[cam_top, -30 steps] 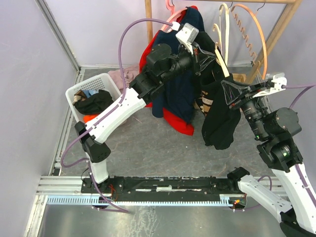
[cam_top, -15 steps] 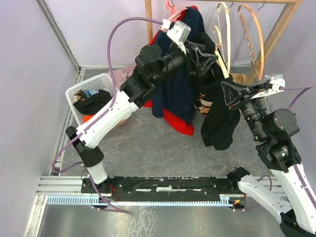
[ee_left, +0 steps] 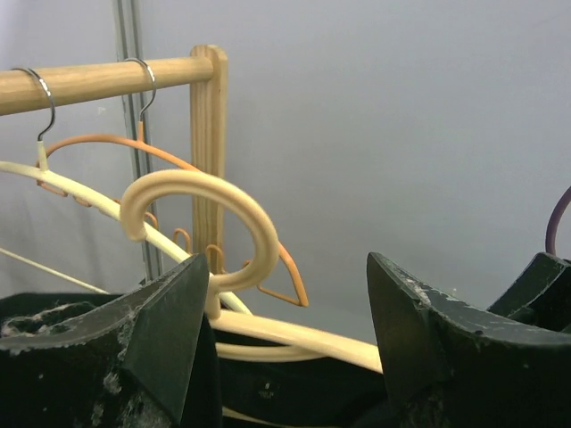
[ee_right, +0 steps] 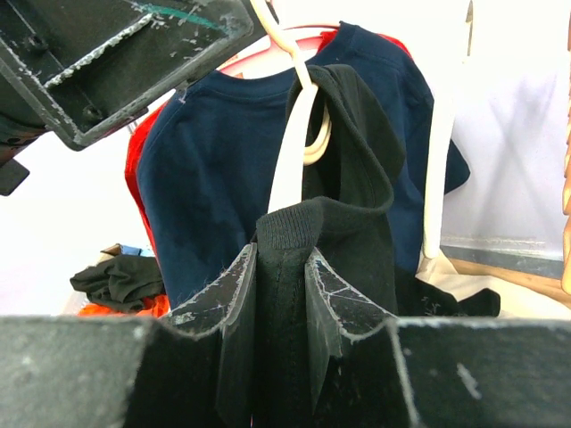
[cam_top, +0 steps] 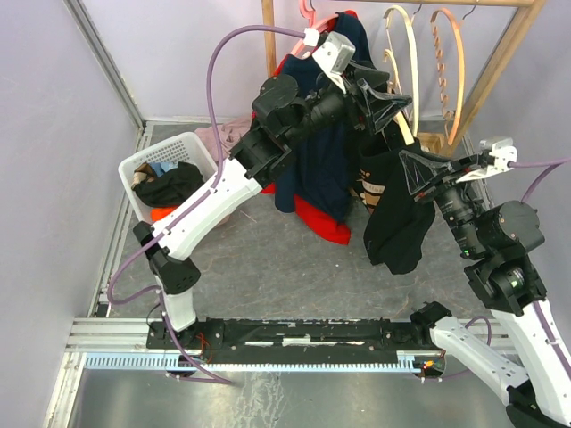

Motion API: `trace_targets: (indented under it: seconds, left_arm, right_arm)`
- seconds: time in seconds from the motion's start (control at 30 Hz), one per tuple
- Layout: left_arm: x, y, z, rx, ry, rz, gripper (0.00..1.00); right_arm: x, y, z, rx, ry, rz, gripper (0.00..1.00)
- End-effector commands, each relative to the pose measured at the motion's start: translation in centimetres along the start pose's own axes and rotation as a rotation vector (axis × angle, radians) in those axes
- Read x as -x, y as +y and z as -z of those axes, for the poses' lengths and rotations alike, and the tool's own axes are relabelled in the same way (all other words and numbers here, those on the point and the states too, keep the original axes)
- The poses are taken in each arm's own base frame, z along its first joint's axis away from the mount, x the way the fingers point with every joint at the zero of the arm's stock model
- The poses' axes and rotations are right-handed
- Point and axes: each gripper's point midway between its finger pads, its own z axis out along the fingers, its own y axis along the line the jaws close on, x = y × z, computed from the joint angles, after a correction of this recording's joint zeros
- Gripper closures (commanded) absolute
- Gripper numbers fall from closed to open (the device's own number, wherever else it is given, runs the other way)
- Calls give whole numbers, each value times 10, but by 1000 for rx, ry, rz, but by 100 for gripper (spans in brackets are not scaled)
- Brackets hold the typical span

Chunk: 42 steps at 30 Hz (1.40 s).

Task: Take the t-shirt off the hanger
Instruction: Remove the T-shirt from the clothesline.

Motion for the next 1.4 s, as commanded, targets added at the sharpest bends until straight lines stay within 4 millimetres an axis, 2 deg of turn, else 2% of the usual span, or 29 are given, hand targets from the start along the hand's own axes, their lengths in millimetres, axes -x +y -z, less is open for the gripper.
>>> trace_targets:
  seconds: [0.0,0.23,0.4,0.47,0.6,0.73,0.9,0.93,1.07,1.17,1.37]
  left_arm:
    - [22,-7,-8,-44,-77,-72,22]
    - [19,-9,-14,-69,-95,-58,25]
    - [18,-7,-16,-64,-103,-50,36]
    - [17,-6,-17,-56,-106,-47,42]
    - [16,-2,-18,-36,-115,-49,66]
    - [15,3,-20,-18,-124,-51,73]
    - [15,9,-21,14,-135,-45,92]
    - [14,12,-21,32,-137,-39,96]
    - [15,28,-20,122,-145,-31,97]
    - [15,40,-21,184,-142,-40,97]
    - [17,55,-25,261,-132,-67,97]
  right_arm:
    - [24,11,1,52,-92,-5,99]
    - [18,12,-2,62,-78,-13,99]
    - [15,13,-2,66,-73,-17,99]
    - [14,13,-2,66,-72,-20,99]
    - [14,14,-2,71,-71,-25,99]
    - [13,14,-2,72,-66,-28,99]
    - [11,12,-1,59,-51,-27,99]
    - [11,11,-1,51,-44,-26,97]
    - [7,7,-4,24,16,3,65]
    - [6,6,-4,20,54,26,47]
    - [16,8,4,22,83,40,39]
